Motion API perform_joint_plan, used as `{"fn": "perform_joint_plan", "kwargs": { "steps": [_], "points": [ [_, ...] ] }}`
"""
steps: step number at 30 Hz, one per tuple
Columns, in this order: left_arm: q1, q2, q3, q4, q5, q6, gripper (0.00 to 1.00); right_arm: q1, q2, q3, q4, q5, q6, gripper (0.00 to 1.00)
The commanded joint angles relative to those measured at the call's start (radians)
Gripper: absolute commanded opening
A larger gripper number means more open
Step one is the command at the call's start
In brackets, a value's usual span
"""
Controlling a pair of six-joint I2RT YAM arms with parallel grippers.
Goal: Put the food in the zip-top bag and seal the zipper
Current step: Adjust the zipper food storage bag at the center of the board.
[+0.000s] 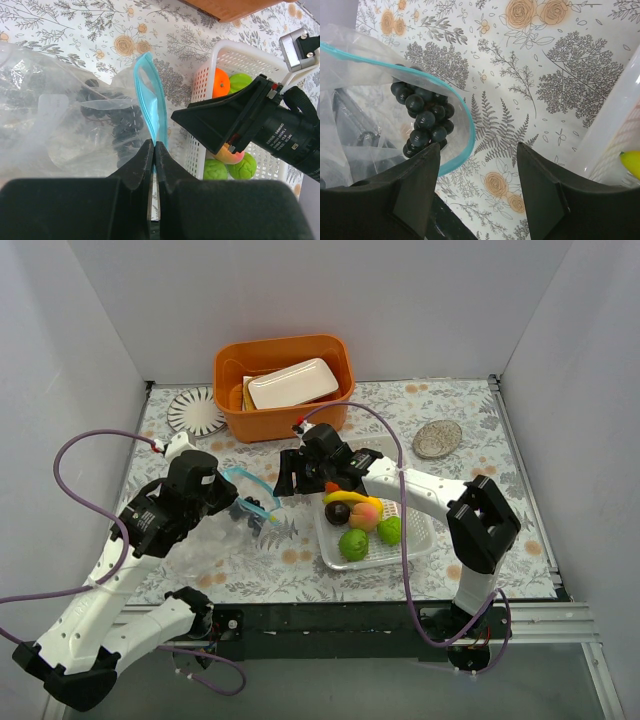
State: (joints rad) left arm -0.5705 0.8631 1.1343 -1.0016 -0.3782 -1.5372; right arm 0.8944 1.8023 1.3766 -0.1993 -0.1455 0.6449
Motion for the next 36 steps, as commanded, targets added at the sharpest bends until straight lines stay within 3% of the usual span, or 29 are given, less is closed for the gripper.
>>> {"fn": "perform_joint_plan", "kwargs": {
  "steps": [1,16,19,20,23,26,36],
  "points": [
    [0.006,-0.012,0.035,0.034,-0.010,0.009,0.00,-0.002,0.000,0.009,0.035,-0.049,0.007,0.70],
    [0.004,-0.018,0.038,0.081,0.045,0.026,0.00,0.000,0.088,0.058,0.057,-0.192,-0.001,0.63],
    [0.006,-0.016,0.033,0.089,0.050,0.025,0.00,0.000,0.089,0.058,0.066,-0.209,0.002,0.48],
    [0.004,-0.015,0.030,0.093,0.050,0.026,0.00,0.000,0.086,0.052,0.067,-0.210,0.002,0.35],
    [0.006,-0.010,0.022,0.097,0.048,0.026,0.00,0.000,0.060,0.030,0.072,-0.195,0.007,0.15],
    [0.004,-0.006,0.013,0.095,0.045,0.022,0.00,0.000,0.017,0.019,0.063,-0.154,-0.007,0.02],
    [0.004,0.043,0.015,0.074,0.022,-0.031,0.00,0.018,-0.198,0.114,-0.118,-0.003,-0.165,0.01]
  ]
}}
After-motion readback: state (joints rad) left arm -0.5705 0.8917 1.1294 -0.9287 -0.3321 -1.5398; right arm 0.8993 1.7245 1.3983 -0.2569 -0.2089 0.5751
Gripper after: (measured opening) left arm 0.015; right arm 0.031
